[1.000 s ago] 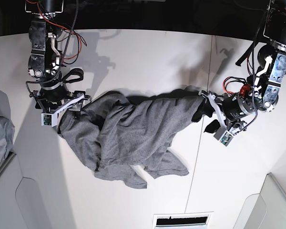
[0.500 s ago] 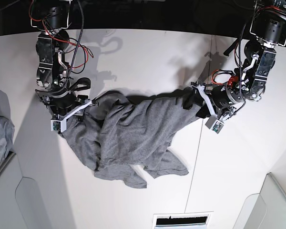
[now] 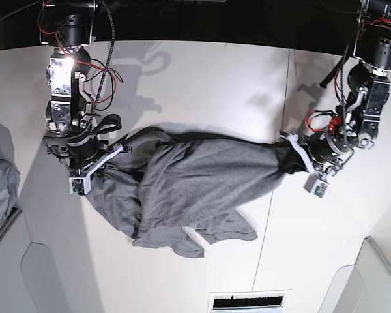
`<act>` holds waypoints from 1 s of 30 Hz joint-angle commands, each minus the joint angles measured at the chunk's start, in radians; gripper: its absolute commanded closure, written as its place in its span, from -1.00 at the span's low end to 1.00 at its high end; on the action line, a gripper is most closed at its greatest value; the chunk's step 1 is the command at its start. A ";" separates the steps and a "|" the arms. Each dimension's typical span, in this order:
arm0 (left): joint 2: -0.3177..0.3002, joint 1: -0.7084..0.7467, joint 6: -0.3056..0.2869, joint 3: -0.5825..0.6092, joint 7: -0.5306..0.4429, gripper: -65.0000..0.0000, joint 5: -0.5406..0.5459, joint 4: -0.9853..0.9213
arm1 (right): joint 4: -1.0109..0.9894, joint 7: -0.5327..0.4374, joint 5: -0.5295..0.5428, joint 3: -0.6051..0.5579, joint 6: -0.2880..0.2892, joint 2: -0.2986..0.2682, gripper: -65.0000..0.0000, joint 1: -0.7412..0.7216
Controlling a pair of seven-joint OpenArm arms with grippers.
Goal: Layout the t-shirt on the table in an organized manner, then fold the t-shirt properly
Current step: 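Lift the shirt and pull the grippers apart to stretch it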
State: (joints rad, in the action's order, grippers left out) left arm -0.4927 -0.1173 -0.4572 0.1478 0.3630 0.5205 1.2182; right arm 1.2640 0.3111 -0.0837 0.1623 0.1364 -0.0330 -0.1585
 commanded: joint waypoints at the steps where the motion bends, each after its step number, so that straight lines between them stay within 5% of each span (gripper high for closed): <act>1: -0.032 -0.018 0.000 -0.043 -0.003 1.00 0.026 0.034 | 0.052 -0.007 0.004 0.013 -0.002 -0.013 1.00 -0.021; 13: -0.225 -0.013 -0.166 -0.303 0.206 1.00 0.308 0.195 | 0.408 0.152 0.040 0.142 -0.002 -0.061 1.00 0.063; 22: -0.283 0.035 -0.241 -0.389 0.428 1.00 0.612 0.281 | 0.567 0.211 0.101 0.284 -0.001 -0.069 1.00 0.208; 23: -0.282 0.053 -0.241 -0.389 0.427 0.97 0.629 0.285 | 0.567 0.212 0.104 0.296 -0.002 -0.069 1.00 0.219; 25: -0.271 0.089 -0.241 -0.389 0.427 0.57 0.648 0.285 | 0.566 0.214 0.103 0.311 -0.002 -0.069 1.00 0.237; 28: -0.231 0.133 -0.241 -0.389 0.427 0.05 0.651 0.285 | 0.562 0.225 0.104 0.320 -0.002 -0.069 0.34 0.239; 30: -0.201 0.157 -0.241 -0.389 0.427 0.01 0.650 0.285 | 0.562 0.241 0.116 0.320 -0.004 -0.069 -0.03 0.239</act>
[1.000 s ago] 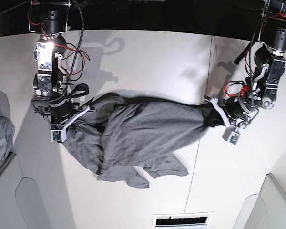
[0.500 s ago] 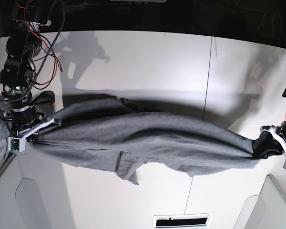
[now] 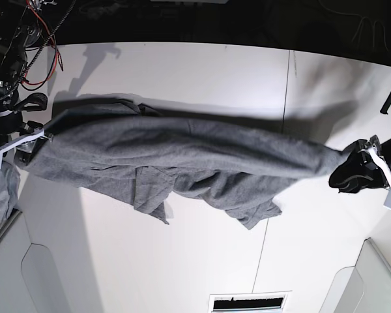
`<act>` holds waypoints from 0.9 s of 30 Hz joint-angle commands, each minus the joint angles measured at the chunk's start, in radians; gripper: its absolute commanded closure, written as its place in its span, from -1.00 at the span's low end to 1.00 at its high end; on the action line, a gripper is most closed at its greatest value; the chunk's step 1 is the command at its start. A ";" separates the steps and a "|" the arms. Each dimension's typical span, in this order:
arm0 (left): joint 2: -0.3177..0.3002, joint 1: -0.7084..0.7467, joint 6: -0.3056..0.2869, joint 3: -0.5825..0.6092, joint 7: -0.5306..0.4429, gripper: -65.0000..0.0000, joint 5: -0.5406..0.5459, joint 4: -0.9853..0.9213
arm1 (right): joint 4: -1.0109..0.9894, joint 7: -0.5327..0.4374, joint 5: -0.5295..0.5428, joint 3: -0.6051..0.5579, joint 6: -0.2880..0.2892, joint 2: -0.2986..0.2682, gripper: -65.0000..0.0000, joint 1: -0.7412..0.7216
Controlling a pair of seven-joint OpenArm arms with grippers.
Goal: Layout the t-shirt on the table in an organized manner, then fold the t-shirt properly
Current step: 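Lift the shirt and pull the grippers apart to stretch it, then lower the shirt and move the left gripper to regrasp the fabric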
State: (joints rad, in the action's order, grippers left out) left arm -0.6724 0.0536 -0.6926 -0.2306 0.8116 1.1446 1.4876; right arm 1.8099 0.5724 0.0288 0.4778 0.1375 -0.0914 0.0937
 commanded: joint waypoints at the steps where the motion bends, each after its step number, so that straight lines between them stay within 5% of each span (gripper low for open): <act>1: -0.008 -0.002 -0.006 -0.011 -0.022 0.01 0.026 0.015 | 0.017 -0.005 0.019 0.005 -0.014 -0.011 -0.07 -0.013; 9: 0.024 0.068 -0.006 -0.011 -0.021 0.01 0.025 0.015 | 0.017 0.138 0.200 0.005 0.035 0.010 -0.07 0.021; 15: 0.042 0.074 -0.006 -0.008 -0.041 0.01 -0.008 0.015 | 0.017 0.123 0.343 0.002 0.180 0.087 -0.07 0.151; 23: 0.114 0.029 -0.006 0.148 -0.169 -0.01 -0.241 0.015 | -0.035 -0.008 0.324 -0.040 0.169 0.127 -0.07 0.146; 27: 0.138 -0.026 -0.006 0.259 -0.198 -0.22 -0.306 0.015 | -0.160 -0.030 0.292 -0.049 0.148 0.127 -0.07 0.058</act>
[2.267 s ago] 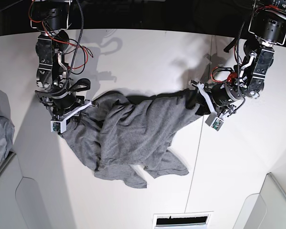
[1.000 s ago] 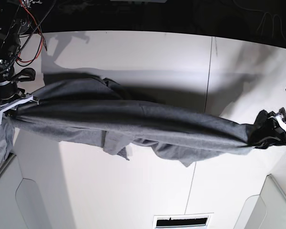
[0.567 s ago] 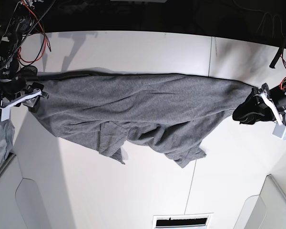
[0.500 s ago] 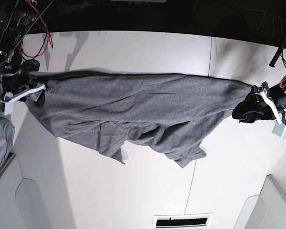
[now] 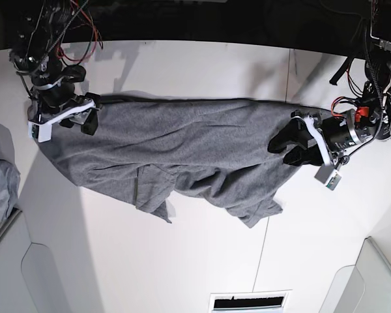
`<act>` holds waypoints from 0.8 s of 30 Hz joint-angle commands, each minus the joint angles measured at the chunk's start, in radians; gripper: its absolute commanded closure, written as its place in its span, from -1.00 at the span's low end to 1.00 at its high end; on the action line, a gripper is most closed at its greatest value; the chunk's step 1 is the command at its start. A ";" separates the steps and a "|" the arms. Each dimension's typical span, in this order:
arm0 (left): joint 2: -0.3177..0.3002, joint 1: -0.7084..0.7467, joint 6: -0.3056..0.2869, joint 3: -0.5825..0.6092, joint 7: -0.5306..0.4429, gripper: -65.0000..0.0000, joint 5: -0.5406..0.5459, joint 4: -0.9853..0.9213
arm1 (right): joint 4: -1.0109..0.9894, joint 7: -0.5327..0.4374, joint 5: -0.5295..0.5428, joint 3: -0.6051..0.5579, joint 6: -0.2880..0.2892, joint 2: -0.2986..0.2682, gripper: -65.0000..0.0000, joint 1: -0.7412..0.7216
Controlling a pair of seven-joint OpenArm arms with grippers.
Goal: Layout the t-shirt on the table in an organized manner, then fold the t-shirt properly
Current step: 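Lower the shirt and move the left gripper to regrasp the fabric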
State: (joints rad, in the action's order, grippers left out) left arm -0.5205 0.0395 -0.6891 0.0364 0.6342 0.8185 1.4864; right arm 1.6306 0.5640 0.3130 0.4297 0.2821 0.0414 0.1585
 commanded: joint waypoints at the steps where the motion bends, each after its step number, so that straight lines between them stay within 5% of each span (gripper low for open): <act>1: -0.005 -0.026 -0.009 0.016 -0.025 -0.22 -0.008 0.016 | -0.019 -0.032 0.008 -0.001 0.002 -0.006 -0.07 -0.031; 10: 0.061 -0.134 0.016 0.312 -0.186 -0.22 -0.358 -0.014 | -0.225 -0.036 -0.036 -0.001 0.003 -0.005 -0.07 -0.196; 12: 0.064 -0.143 0.061 0.380 -0.229 -0.22 -0.425 -0.018 | -0.227 -0.036 -0.036 -0.002 0.006 -0.005 -0.07 -0.196; 15: 0.077 -0.175 0.146 0.444 -0.254 -0.22 -0.471 -0.018 | -0.227 -0.037 -0.036 -0.002 0.014 -0.005 -0.07 -0.197; 24: 0.151 -0.257 0.181 0.515 -0.272 -0.22 -0.583 -0.097 | -0.227 -0.018 -0.032 -0.002 0.033 -0.005 -0.07 -0.194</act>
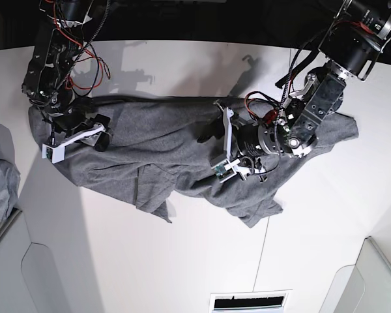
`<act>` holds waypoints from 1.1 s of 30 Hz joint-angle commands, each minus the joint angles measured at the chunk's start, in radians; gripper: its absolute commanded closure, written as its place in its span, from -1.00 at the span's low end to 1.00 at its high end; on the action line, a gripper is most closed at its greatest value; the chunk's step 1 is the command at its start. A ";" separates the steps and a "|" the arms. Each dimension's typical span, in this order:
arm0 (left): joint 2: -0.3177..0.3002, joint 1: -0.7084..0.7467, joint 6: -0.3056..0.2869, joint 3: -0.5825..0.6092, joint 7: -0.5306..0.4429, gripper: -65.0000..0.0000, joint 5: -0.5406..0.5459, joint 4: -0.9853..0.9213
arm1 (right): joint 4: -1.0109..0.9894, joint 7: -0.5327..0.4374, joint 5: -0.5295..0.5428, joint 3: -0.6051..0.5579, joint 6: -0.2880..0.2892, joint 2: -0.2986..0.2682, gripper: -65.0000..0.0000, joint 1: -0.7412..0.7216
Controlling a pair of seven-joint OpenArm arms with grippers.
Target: Layout the t-shirt on the table in an organized manner, then fold the t-shirt properly
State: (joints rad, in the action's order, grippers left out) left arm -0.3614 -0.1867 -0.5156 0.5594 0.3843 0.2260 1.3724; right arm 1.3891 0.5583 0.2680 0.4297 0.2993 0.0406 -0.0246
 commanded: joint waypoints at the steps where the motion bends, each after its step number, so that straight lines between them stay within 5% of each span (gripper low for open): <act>1: 0.003 -0.045 0.007 -0.008 -0.023 -0.22 0.003 -0.007 | 0.015 -0.012 0.013 -0.002 0.020 -0.005 -0.07 -0.011; 7: 0.062 -0.123 -0.017 -0.008 -0.061 -0.22 0.000 -0.163 | 0.015 -0.010 0.013 -0.002 0.020 -0.004 -0.07 -0.011; 13: 0.082 -0.131 -0.142 -0.008 -0.074 -0.15 -0.009 -0.279 | 0.015 -0.005 0.013 -0.002 0.020 -0.005 -0.07 -0.011; 17: 0.075 -0.134 -0.151 -0.008 -0.073 0.89 -0.007 -0.277 | 0.015 -0.005 0.013 -0.002 0.020 -0.005 -0.07 -0.011; 18: 0.071 -0.138 -0.151 -0.008 -0.071 1.00 -0.006 -0.266 | 0.015 -0.006 0.013 -0.002 0.019 -0.005 -0.07 -0.011; 25: -0.042 -0.148 -0.149 -0.030 0.009 1.00 0.088 0.003 | 0.015 -0.010 0.013 -0.002 0.019 -0.005 -0.07 -0.011; 33: -0.144 -0.148 -0.072 -0.089 0.143 1.00 0.180 0.213 | 0.021 -0.023 0.018 -0.002 0.020 -0.008 -0.07 -0.011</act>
State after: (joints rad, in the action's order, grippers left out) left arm -0.4995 -0.3111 -0.5941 0.4828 0.5495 0.3950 1.5665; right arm 1.3895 0.5575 0.2726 0.4286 0.3103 0.0410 -0.0246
